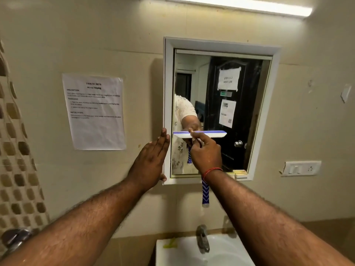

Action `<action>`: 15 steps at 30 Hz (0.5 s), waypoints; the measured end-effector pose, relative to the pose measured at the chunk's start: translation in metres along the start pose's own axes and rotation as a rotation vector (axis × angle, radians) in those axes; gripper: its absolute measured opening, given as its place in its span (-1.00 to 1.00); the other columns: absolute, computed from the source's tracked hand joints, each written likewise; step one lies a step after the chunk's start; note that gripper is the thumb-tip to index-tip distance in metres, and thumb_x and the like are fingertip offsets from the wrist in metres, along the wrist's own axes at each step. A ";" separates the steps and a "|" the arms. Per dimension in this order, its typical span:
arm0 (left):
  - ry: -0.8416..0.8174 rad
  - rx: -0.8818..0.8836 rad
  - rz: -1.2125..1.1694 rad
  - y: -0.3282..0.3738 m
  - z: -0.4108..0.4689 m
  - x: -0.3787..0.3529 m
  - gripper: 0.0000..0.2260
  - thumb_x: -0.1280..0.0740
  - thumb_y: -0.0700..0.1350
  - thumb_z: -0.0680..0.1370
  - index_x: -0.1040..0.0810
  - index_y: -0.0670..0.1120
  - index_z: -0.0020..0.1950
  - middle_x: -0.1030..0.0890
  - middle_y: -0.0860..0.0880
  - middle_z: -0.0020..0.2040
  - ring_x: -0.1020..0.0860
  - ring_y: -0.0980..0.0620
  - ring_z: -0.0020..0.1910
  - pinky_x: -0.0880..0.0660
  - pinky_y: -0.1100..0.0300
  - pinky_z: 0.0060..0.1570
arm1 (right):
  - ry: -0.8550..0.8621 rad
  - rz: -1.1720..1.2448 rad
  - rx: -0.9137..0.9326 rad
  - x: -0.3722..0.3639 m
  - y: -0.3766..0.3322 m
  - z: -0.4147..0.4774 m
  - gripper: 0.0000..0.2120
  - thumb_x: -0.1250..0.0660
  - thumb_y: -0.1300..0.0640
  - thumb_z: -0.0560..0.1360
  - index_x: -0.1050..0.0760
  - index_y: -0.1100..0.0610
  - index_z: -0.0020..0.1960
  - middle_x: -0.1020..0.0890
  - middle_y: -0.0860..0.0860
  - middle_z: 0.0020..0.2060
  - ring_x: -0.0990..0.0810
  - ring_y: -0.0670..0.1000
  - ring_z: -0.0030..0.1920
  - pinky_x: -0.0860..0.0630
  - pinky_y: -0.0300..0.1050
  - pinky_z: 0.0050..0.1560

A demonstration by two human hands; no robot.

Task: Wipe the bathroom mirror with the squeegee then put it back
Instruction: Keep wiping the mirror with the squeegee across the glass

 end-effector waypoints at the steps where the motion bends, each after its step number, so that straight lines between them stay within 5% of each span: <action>1: -0.003 0.003 -0.004 0.001 -0.004 -0.004 0.53 -0.84 0.10 0.12 0.06 -0.21 0.82 0.18 -0.17 0.84 -0.18 -0.15 0.63 -0.42 -0.11 0.58 | -0.003 -0.005 -0.014 -0.001 0.008 -0.006 -0.71 -0.37 0.05 0.65 -0.69 -0.24 0.28 -0.77 -0.12 0.05 -0.73 -0.08 0.05 -0.72 0.00 0.15; 12: -0.118 0.016 -0.030 0.006 -0.049 -0.063 0.52 -0.80 0.19 0.16 0.12 -0.19 0.82 0.25 -0.16 0.83 -0.29 -0.27 0.71 -0.37 -0.17 0.63 | -0.003 -0.032 -0.120 -0.019 0.082 -0.056 -0.69 -0.32 -0.06 0.60 -0.61 -0.45 0.20 -0.76 -0.09 -0.11 -0.70 0.06 -0.15 -0.68 0.06 -0.12; 15: -0.121 0.022 -0.036 0.009 -0.056 -0.072 0.51 -0.82 0.16 0.14 0.05 -0.22 0.82 0.17 -0.20 0.84 -0.37 -0.30 0.65 -0.41 -0.19 0.59 | -0.006 -0.029 -0.127 -0.021 0.091 -0.061 -0.71 -0.34 -0.03 0.62 -0.62 -0.37 0.23 -0.77 -0.08 -0.08 -0.70 0.02 -0.13 -0.66 -0.01 -0.09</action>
Point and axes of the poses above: each hand's wrist, its own z-axis towards the middle knuckle, its own x-axis out of the back of the hand, y = z × x, the point moved 5 cm from there along z, towards the middle knuckle
